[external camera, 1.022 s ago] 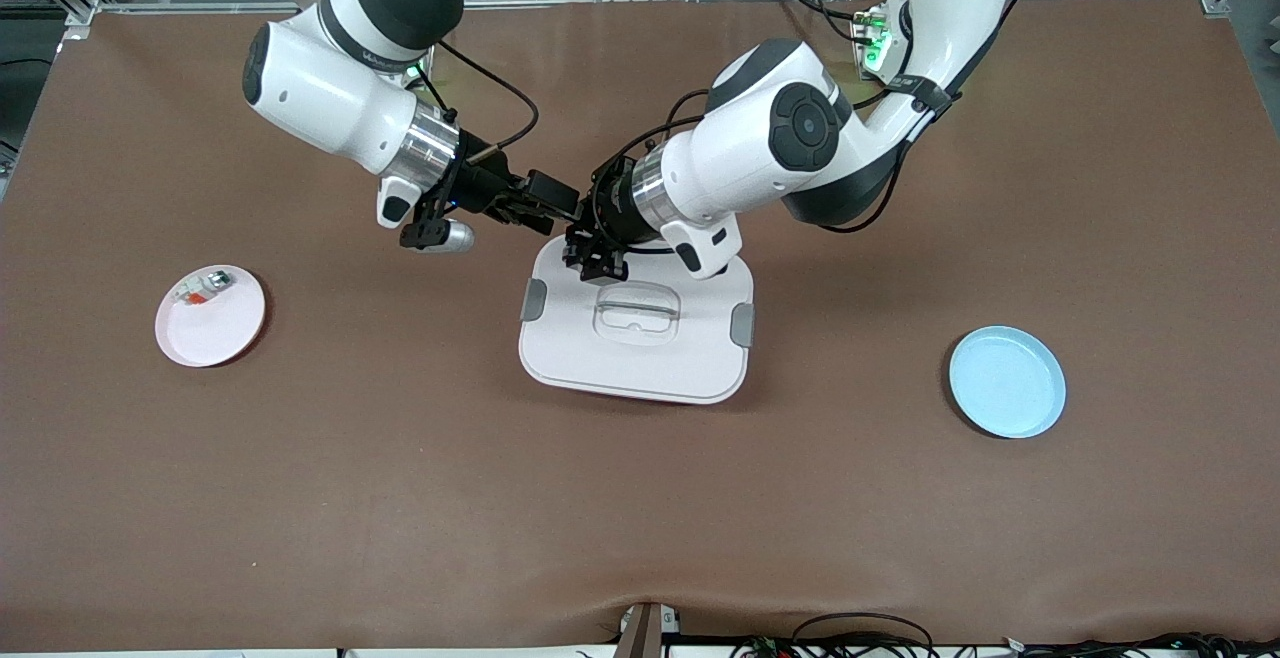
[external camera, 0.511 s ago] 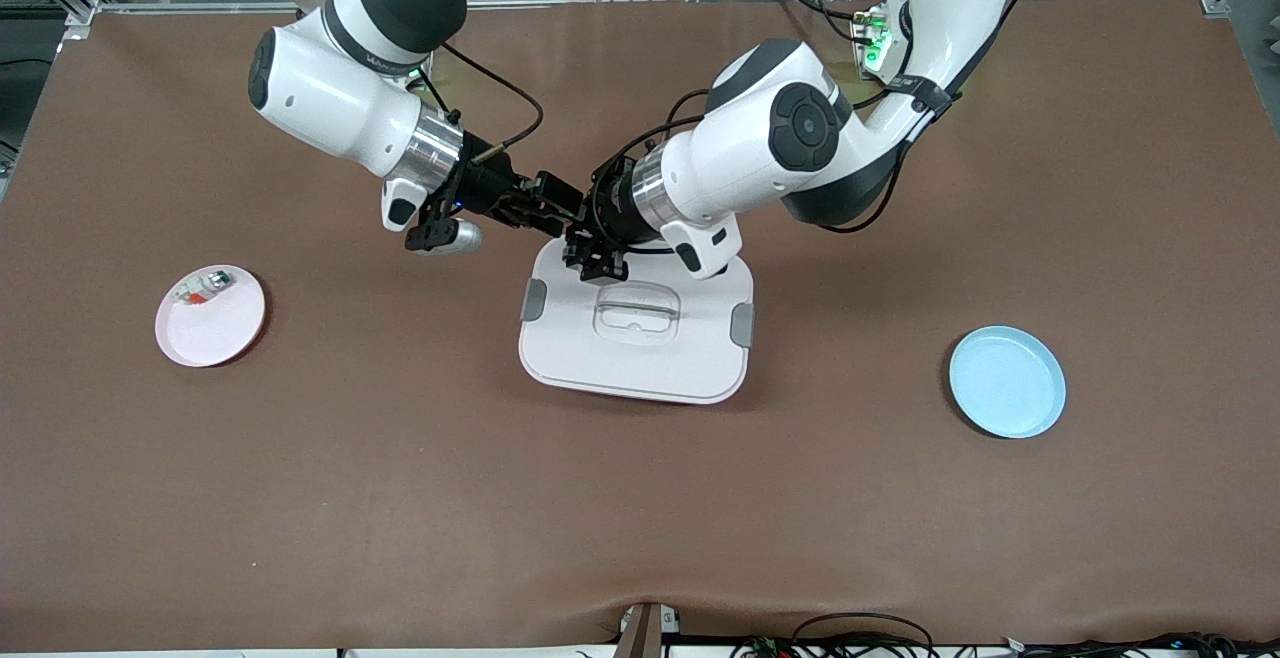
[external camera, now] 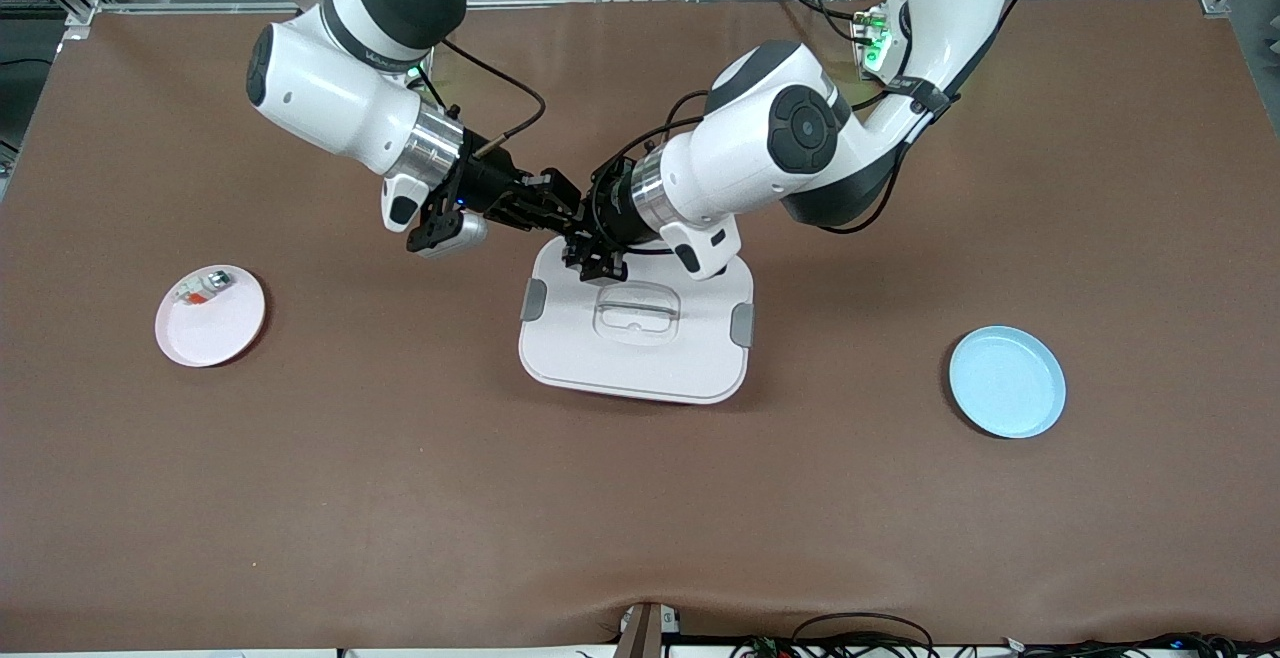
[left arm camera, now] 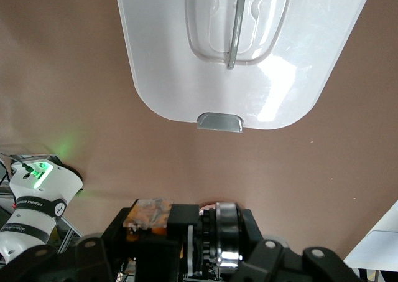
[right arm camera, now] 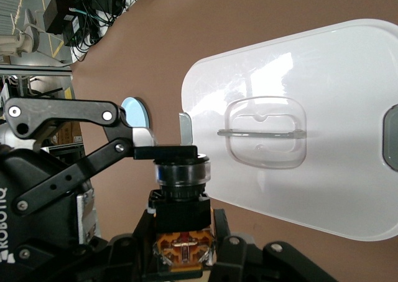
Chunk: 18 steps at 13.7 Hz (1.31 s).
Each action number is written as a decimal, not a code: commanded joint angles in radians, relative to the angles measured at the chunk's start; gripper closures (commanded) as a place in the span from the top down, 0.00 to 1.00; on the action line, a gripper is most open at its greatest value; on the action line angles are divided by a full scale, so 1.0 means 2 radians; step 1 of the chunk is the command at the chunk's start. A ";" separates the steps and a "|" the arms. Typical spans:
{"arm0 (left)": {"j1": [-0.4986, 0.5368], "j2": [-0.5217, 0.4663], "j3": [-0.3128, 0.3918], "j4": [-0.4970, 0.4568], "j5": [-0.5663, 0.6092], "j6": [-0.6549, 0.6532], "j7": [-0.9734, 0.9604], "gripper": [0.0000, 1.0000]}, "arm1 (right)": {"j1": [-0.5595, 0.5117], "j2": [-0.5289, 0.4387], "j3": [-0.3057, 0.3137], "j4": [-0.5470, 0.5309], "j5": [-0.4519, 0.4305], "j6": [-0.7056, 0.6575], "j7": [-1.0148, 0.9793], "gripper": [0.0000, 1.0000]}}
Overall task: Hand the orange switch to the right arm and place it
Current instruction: 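Grasp the orange switch with the right gripper beside the left gripper, then open the left gripper and carry the switch toward the white plate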
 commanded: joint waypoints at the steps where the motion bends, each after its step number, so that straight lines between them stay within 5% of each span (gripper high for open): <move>1: -0.002 0.003 0.000 0.013 -0.008 -0.004 0.004 0.49 | 0.002 0.005 -0.003 0.004 0.008 -0.003 -0.014 0.00; 2: -0.002 0.000 0.000 0.013 -0.007 -0.004 0.004 0.99 | 0.001 0.005 -0.003 0.005 0.008 -0.004 -0.017 0.00; 9: 0.039 -0.036 0.002 0.013 0.003 -0.036 0.071 1.00 | -0.080 0.003 -0.006 0.004 -0.024 -0.113 -0.262 0.00; 13: 0.093 -0.071 0.004 0.012 0.029 -0.080 0.164 1.00 | -0.153 0.001 -0.006 0.004 -0.188 -0.182 -0.403 0.00; 18: 0.157 -0.105 0.002 0.010 0.107 -0.142 0.327 1.00 | -0.253 -0.003 -0.007 -0.006 -0.309 -0.235 -0.602 0.00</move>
